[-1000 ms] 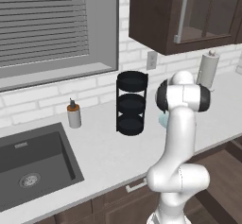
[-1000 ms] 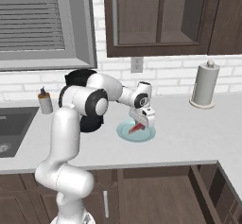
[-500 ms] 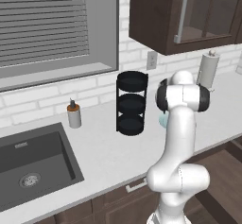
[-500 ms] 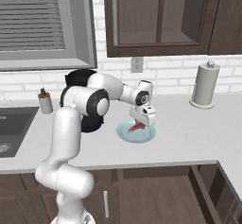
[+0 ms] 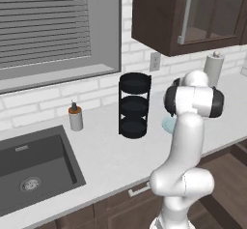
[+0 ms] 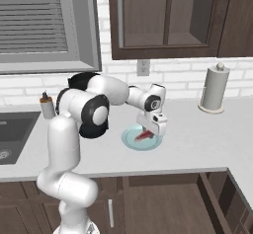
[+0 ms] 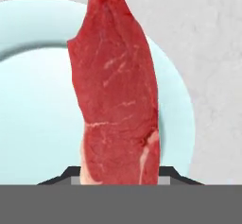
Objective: Pick up the knife from the drawer and place it on the cutting board. Then place the meat from the plate to the cutting board.
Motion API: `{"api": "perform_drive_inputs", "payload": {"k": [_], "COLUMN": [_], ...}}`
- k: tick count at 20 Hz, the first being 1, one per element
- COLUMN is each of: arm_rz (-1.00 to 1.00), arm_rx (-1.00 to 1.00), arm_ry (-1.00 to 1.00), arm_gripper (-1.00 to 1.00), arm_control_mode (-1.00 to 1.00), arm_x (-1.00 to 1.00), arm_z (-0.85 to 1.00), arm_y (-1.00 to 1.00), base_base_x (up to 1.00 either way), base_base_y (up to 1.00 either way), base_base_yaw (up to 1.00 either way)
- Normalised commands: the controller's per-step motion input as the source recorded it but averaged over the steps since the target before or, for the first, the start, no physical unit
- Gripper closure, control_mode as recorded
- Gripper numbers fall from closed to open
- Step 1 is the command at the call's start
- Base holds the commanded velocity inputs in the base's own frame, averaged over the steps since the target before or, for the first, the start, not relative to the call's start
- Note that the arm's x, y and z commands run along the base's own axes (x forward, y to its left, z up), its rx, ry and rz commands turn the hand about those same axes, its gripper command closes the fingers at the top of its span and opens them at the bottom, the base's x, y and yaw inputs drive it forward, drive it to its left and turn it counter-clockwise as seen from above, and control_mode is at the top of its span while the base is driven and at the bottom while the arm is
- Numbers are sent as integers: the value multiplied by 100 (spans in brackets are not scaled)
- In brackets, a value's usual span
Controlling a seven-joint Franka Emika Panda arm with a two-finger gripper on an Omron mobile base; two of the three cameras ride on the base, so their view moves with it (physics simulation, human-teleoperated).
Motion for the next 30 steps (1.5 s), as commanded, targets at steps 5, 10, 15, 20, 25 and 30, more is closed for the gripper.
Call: {"api": "perform_drive_inputs", "payload": {"k": [5,10,15,20,25,30], "arm_rz": [0,1,5,5,5,5], "arm_rx": [9,10,5,0,0,0], "arm_ry": [0,0,0,-1,-6,-6], "arm_gripper": [100,100,100,100,100,100], "arm_control_mode": [-100,-100,-100,-100,-100,-100], "arm_x": [-65,-67,-76,-56,-67,-66], "arm_z": [47,61,72,66,46,62], "arm_y": [-21,-9,10,65,57,57], "base_base_x": [0,0,0,0,0,0], "base_base_y": [0,0,0,0,0,0], "base_base_yaw": [0,0,0,0,0,0]}}
